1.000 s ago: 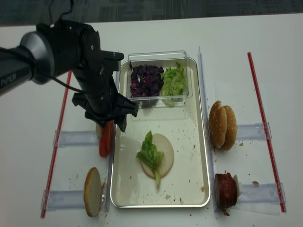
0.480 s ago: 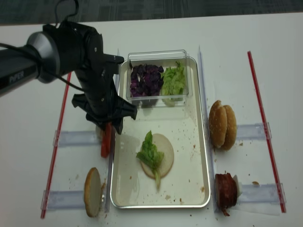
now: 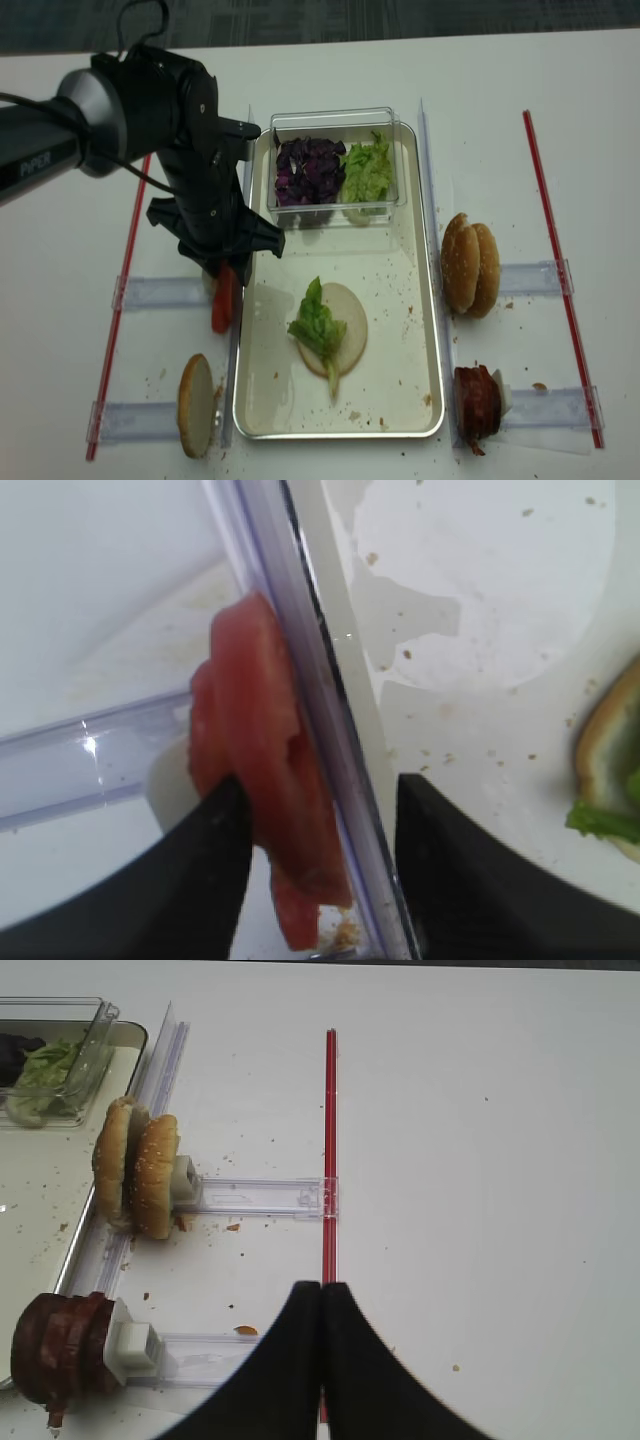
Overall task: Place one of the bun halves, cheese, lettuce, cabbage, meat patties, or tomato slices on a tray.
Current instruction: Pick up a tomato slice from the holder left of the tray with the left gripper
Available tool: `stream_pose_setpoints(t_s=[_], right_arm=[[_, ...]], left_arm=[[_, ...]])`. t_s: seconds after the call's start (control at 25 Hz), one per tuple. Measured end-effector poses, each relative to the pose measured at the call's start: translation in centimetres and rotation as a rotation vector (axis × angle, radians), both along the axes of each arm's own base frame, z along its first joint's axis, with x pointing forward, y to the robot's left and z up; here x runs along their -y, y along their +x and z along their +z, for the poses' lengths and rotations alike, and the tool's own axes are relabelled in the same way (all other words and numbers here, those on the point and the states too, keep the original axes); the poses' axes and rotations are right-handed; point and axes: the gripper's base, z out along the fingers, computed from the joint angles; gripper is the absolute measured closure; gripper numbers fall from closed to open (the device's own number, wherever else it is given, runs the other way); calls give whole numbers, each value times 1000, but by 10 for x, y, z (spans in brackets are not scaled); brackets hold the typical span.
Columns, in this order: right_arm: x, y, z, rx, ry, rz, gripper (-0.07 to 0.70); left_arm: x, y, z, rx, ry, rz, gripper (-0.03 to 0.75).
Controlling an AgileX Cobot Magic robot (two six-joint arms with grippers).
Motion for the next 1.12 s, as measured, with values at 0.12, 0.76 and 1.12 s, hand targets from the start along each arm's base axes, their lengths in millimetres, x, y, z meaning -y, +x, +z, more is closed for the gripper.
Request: stream_pose_setpoints(t_s=[0.12,0.76,1.12], right_arm=[[0,0,0,0,0,0,595],[0,0,0,0,0,0,595],[0,0,0,0,0,0,595]], left_arm=[[1,2,5,5,-2,0,410],[3,4,11,-12,-11,9,433],[3,3,11,-12,-13,10,518]])
